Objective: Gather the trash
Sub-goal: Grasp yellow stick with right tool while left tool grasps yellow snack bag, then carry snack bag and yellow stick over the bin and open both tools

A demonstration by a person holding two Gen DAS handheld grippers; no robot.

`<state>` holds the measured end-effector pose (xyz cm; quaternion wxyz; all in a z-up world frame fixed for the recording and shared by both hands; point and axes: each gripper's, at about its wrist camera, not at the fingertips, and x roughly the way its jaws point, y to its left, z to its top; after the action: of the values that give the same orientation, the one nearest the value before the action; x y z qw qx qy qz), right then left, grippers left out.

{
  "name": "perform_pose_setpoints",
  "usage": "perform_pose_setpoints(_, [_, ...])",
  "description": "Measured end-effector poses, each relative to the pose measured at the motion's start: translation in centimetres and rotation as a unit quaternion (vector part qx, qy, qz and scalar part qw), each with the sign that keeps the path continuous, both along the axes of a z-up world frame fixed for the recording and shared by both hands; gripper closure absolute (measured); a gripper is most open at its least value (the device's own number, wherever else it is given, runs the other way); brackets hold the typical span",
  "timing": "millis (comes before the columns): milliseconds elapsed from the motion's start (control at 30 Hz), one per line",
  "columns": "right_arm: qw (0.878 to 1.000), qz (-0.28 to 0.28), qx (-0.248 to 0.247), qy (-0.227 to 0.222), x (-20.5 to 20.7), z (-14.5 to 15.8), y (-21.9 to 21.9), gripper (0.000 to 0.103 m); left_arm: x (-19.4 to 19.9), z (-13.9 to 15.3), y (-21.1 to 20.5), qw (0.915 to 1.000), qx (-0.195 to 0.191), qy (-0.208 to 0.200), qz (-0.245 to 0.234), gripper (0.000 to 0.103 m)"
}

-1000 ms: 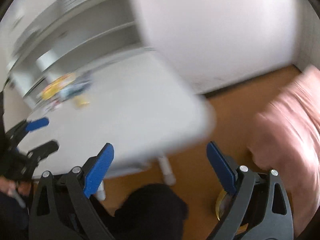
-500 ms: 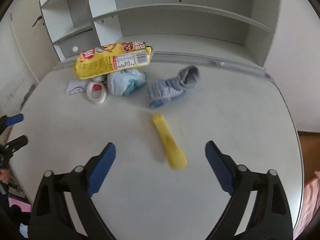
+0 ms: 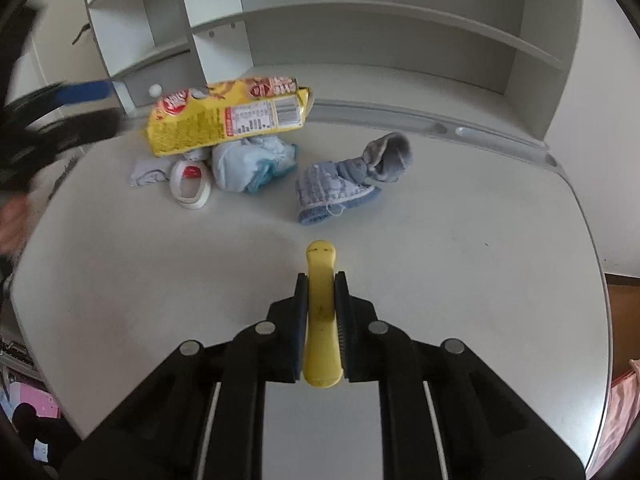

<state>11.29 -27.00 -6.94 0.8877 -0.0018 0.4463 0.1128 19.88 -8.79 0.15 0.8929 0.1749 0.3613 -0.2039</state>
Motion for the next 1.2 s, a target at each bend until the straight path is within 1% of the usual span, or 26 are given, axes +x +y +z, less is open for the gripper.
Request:
perform_pose_setpoints(33, [1.000, 0.000, 0.004, -0.001, -0.4, 0.2, -0.1, 0.089, 1.4, -0.6, -1.0, 0.9998, 0.017, 0.009, -0.009, 0.007])
perform_pose_setpoints(100, [1.000, 0.000, 0.007, -0.005, -1.6, 0.7, -0.3, 0.089, 2.5, -1.0, -1.8, 0.9994, 0.033, -0.002, -0.009, 0.007])
perform_pose_setpoints(133, [1.000, 0.000, 0.008, -0.006, -2.1, 0.8, -0.4, 0.089, 3.3, -1.4, -2.3, 0.9990, 0.040, 0.003, -0.017, 0.007])
perform_pose_setpoints(233, [1.000, -0.004, 0.014, -0.004, -3.6, 1.0, -0.8, 0.089, 5.1, -2.5, -3.2, 0.9971, 0.043, 0.045, -0.043, 0.007])
perform_pose_setpoints(267, [1.000, -0.006, 0.014, -0.003, -3.9, 1.0, -0.9, 0.089, 5.6, -3.0, -3.6, 0.9960, 0.050, 0.056, -0.050, 0.007])
perform_pose_setpoints(367, [1.000, -0.019, 0.018, 0.003, -5.1, 0.7, -1.5, 0.089, 6.6, -4.3, -4.0, 0.9939, 0.069, 0.067, -0.055, 0.007])
perform_pose_setpoints(433, [0.999, -0.030, 0.021, 0.006, -5.7, 0.6, -1.9, 0.089, 6.9, -4.6, -3.9, 0.9940, 0.058, 0.073, -0.057, 0.011])
perform_pose_setpoints(467, [0.999, -0.033, 0.022, 0.006, -5.9, 0.6, -2.0, 0.089, 6.8, -4.6, -3.8, 0.9941, 0.049, 0.077, -0.058, 0.028])
perform_pose_setpoints(500, [0.999, -0.040, 0.024, 0.006, -6.3, 0.7, -2.4, 0.089, 6.7, -4.4, -3.8, 0.9942, 0.042, 0.081, -0.057, 0.040])
perform_pose_setpoints(533, [0.999, -0.046, 0.026, 0.006, -6.8, 0.8, -2.6, 0.089, 6.4, -4.0, -3.8, 0.9947, 0.036, 0.080, -0.054, 0.048])
perform_pose_setpoints(567, [0.998, -0.053, 0.029, 0.007, -7.2, 0.8, -2.9, 0.089, 6.0, -3.9, -3.9, 0.9944, 0.037, 0.083, -0.053, 0.065])
perform_pose_setpoints(600, [0.998, -0.057, 0.031, 0.006, -7.5, 0.8, -3.0, 0.089, 5.7, -3.5, -4.0, 0.9946, 0.036, 0.084, -0.050, 0.071])
perform_pose_setpoints(700, [0.997, -0.073, 0.036, 0.000, -8.6, 1.2, -3.5, 0.089, 5.1, -2.5, -3.8, 0.9958, 0.032, 0.077, -0.039, 0.080])
perform_pose_setpoints(833, [0.995, -0.087, 0.040, -0.011, -10.0, 1.9, -3.8, 0.089, 3.2, -0.8, -3.6, 0.9982, 0.030, 0.046, -0.023, 0.081])
perform_pose_setpoints(933, [0.994, -0.101, 0.039, -0.022, -11.3, 2.7, -4.4, 0.089, 1.2, 1.6, -3.0, 0.9994, 0.012, 0.024, -0.020, 0.081])
perform_pose_setpoints(967, [0.993, -0.108, 0.040, -0.024, -11.5, 2.9, -4.8, 0.089, 0.8, 2.2, -3.1, 0.9996, 0.012, 0.016, -0.020, 0.080])
perform_pose_setpoints(1033, [0.990, -0.127, 0.046, -0.030, -12.2, 3.3, -5.9, 0.089, -0.7, 4.2, -3.2, 0.9997, 0.011, -0.016, -0.014, 0.080])
perform_pose_setpoints(1100, [0.987, -0.150, 0.053, -0.036, -13.5, 3.7, -7.3, 0.089, -2.0, 5.8, -3.0, 0.9995, 0.001, -0.031, -0.010, 0.080])
perform_pose_setpoints(1200, [0.980, -0.185, 0.065, -0.044, -15.7, 3.8, -9.6, 0.089, -4.2, 7.5, -4.0, 0.9985, -0.009, -0.051, -0.015, 0.080])
